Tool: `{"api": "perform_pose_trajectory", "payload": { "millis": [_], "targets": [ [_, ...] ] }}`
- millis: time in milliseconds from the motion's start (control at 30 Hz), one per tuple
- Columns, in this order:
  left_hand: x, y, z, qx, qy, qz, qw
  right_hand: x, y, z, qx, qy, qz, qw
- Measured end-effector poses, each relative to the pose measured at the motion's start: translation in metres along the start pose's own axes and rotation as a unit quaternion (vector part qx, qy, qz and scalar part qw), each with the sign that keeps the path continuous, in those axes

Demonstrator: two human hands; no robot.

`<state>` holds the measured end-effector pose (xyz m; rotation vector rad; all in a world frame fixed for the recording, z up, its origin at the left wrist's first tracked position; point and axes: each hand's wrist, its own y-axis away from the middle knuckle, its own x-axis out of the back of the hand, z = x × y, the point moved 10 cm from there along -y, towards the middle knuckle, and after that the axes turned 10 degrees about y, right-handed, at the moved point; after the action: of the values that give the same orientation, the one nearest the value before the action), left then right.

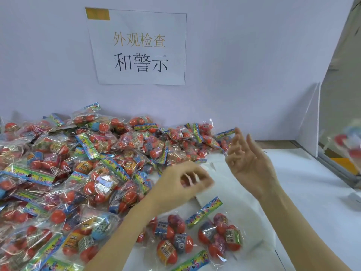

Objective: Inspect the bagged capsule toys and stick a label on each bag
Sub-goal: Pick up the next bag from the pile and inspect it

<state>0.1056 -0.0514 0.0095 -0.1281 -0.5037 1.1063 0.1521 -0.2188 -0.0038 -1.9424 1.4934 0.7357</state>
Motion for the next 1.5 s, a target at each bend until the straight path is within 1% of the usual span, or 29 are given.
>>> {"api": "perform_pose_trajectory", "payload": {
  "millis": [67, 100, 133, 167, 200, 267, 333, 367, 400, 467, 500, 567, 600, 667, 733, 800, 833, 900, 933, 967, 1033, 1100, 1167, 1233, 1300, 1400, 1500],
  "targets": [
    [-0.04, 0.009, -0.003, 0.021, -0.062, -0.154, 0.986, 0.007, -0.004, 0.009, -0.014, 0.026, 0.031, 0.999],
    [-0.056, 0.016, -0.007, 0.027, -0.097, -0.209, 0.973, 0.009, -0.005, 0.012, -0.024, 0.04, 0.034, 0.998],
    [-0.067, 0.02, -0.009, 0.023, -0.128, -0.244, 0.961, 0.01, -0.005, 0.015, -0.032, 0.056, 0.035, 0.997],
    [-0.073, 0.022, -0.009, 0.013, -0.148, -0.258, 0.955, 0.011, -0.005, 0.017, -0.038, 0.07, 0.037, 0.996],
    [-0.074, 0.021, -0.008, 0.005, -0.154, -0.252, 0.955, 0.012, -0.006, 0.019, -0.043, 0.081, 0.041, 0.995],
    [-0.063, 0.015, -0.006, 0.002, -0.139, -0.205, 0.969, 0.014, -0.006, 0.022, -0.047, 0.111, 0.048, 0.992],
    [-0.042, 0.008, -0.006, 0.008, -0.112, -0.131, 0.985, 0.016, -0.005, 0.021, -0.039, 0.187, 0.054, 0.98],
    [-0.03, 0.005, -0.007, 0.01, -0.103, -0.09, 0.991, 0.018, -0.005, 0.019, -0.028, 0.248, 0.064, 0.966],
    [-0.019, 0.003, -0.009, 0.011, -0.099, -0.047, 0.994, 0.021, -0.004, 0.017, -0.012, 0.318, 0.082, 0.945],
    [0.0, -0.001, -0.011, 0.005, -0.095, 0.035, 0.995, 0.023, -0.002, 0.012, 0.021, 0.436, 0.113, 0.893],
    [0.007, -0.002, -0.012, 0.003, -0.095, 0.07, 0.993, 0.022, -0.001, 0.012, 0.031, 0.468, 0.122, 0.875],
    [0.02, -0.001, -0.016, 0.009, -0.091, 0.129, 0.987, 0.018, 0.001, 0.013, 0.041, 0.503, 0.123, 0.854],
    [0.026, 0.0, -0.017, 0.011, -0.086, 0.154, 0.984, 0.012, 0.001, 0.015, 0.038, 0.514, 0.108, 0.85],
    [0.034, 0.003, -0.017, 0.005, -0.074, 0.194, 0.978, -0.003, 0.002, 0.025, 0.01, 0.531, 0.035, 0.847],
    [0.038, 0.005, -0.016, -0.004, -0.062, 0.215, 0.975, -0.018, 0.006, 0.04, -0.018, 0.572, -0.04, 0.819],
    [0.039, 0.005, -0.017, 0.003, -0.057, 0.221, 0.974, -0.027, 0.008, 0.049, -0.015, 0.595, -0.064, 0.801],
    [0.039, 0.004, -0.021, 0.021, -0.039, 0.218, 0.975, -0.03, 0.008, 0.05, -0.005, 0.593, -0.06, 0.803],
    [0.038, 0.003, -0.032, 0.063, 0.062, 0.212, 0.973, -0.03, 0.007, 0.047, 0.011, 0.577, -0.044, 0.816],
    [0.037, 0.003, -0.038, 0.081, 0.12, 0.213, 0.966, -0.028, 0.007, 0.045, 0.014, 0.57, -0.038, 0.821],
    [0.038, 0.004, -0.04, 0.095, 0.152, 0.221, 0.959, -0.026, 0.007, 0.043, 0.013, 0.564, -0.036, 0.825],
    [0.046, 0.006, -0.04, 0.103, 0.166, 0.251, 0.948, -0.023, 0.007, 0.044, -0.005, 0.556, -0.043, 0.83],
    [0.051, 0.008, -0.038, 0.093, 0.179, 0.267, 0.942, -0.025, 0.008, 0.046, -0.017, 0.553, -0.053, 0.831],
    [0.05, 0.008, -0.037, 0.094, 0.2, 0.263, 0.939, -0.029, 0.008, 0.04, 0.012, 0.544, -0.034, 0.838],
    [0.048, 0.007, -0.039, 0.095, 0.217, 0.261, 0.936, -0.03, 0.007, 0.032, 0.05, 0.522, 0.003, 0.852],
    [0.048, 0.007, -0.041, 0.105, 0.232, 0.265, 0.93, -0.028, 0.008, 0.028, 0.07, 0.516, 0.029, 0.853],
    [0.054, 0.009, -0.045, 0.114, 0.241, 0.278, 0.923, -0.025, 0.007, 0.027, 0.075, 0.517, 0.039, 0.852],
    [0.056, 0.011, -0.044, 0.106, 0.255, 0.29, 0.916, -0.024, 0.008, 0.027, 0.063, 0.475, 0.042, 0.877]
  ]
}}
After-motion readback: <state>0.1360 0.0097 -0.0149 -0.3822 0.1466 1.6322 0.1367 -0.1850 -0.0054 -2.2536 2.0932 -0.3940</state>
